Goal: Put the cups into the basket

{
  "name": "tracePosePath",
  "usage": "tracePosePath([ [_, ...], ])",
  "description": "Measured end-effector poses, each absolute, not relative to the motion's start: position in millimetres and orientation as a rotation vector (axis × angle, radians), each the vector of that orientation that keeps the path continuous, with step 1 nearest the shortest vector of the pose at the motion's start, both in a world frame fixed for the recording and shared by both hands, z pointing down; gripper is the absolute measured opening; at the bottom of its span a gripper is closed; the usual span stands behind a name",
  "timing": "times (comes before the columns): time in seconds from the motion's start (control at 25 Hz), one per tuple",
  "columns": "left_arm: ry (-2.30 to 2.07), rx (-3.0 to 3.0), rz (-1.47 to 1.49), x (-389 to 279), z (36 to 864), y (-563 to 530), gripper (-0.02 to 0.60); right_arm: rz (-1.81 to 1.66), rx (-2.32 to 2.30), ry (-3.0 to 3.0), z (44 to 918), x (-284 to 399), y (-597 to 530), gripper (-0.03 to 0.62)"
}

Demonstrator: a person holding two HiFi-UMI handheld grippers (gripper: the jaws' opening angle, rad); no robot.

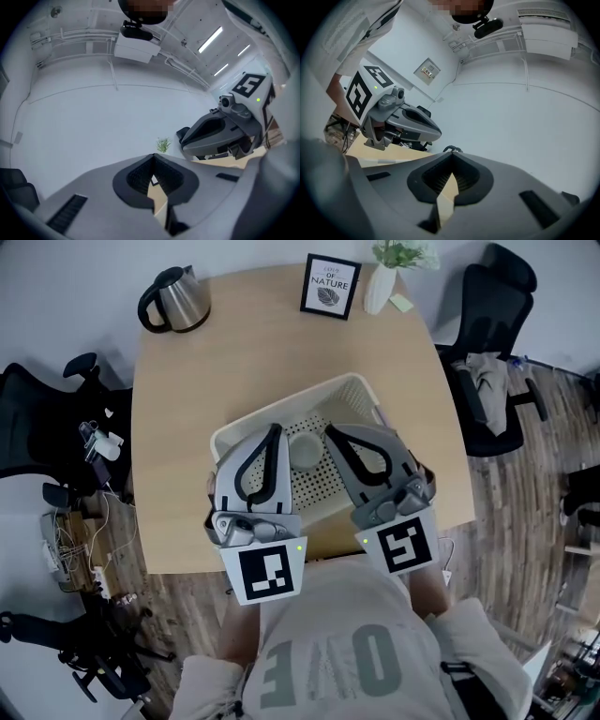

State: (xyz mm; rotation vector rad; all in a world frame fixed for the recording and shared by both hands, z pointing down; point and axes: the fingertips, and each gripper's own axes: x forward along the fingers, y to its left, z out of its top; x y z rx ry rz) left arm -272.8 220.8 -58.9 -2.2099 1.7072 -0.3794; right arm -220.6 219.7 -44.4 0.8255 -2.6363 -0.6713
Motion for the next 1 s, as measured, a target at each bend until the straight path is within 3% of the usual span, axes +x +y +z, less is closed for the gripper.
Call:
tracePosePath([
  [1.0, 1.624, -2.155, -0.374, -254, -55, 232, 0.009, -0.663, 0.823, -2.623, -31, -220, 230, -0.002],
])
